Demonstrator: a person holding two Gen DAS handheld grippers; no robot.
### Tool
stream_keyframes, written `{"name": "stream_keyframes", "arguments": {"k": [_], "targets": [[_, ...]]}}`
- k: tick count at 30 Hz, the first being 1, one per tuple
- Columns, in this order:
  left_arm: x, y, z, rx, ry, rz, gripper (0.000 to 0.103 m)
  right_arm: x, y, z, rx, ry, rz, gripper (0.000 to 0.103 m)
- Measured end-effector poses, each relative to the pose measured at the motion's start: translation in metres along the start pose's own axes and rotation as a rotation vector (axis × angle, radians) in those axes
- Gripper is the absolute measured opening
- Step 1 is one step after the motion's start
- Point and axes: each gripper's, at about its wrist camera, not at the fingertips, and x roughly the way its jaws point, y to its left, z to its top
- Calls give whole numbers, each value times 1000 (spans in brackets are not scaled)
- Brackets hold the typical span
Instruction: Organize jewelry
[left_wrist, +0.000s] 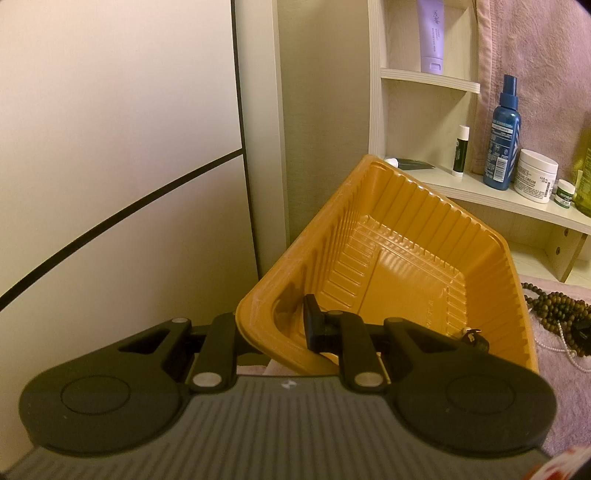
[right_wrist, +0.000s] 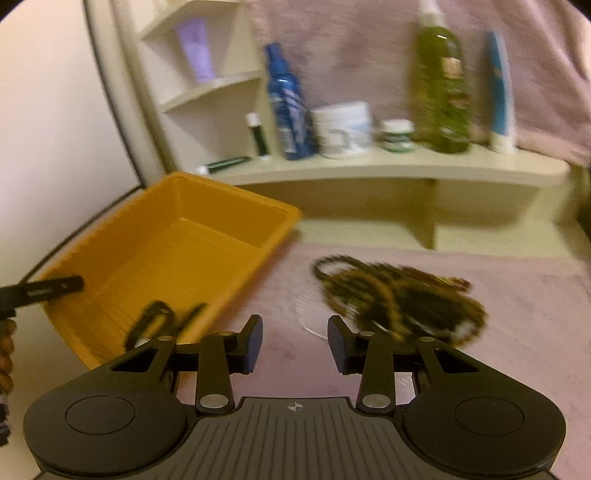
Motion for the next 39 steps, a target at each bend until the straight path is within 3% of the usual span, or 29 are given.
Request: {"name": "stream_keyframes", "arguments": {"k": [18, 28, 34, 39], "targets": [[0, 1, 1, 7, -2, 1, 16, -5, -34, -7, -4, 4, -138, 39], [0, 1, 1, 6, -2, 1, 16, 8, -22, -10, -52, 32, -93, 39], [0, 1, 1, 6, -2, 2, 16, 28, -16, -15, -65, 72, -88, 31], [0, 1, 1, 6, -1, 1, 16, 39, -21, -16, -2, 77, -114, 24]]}}
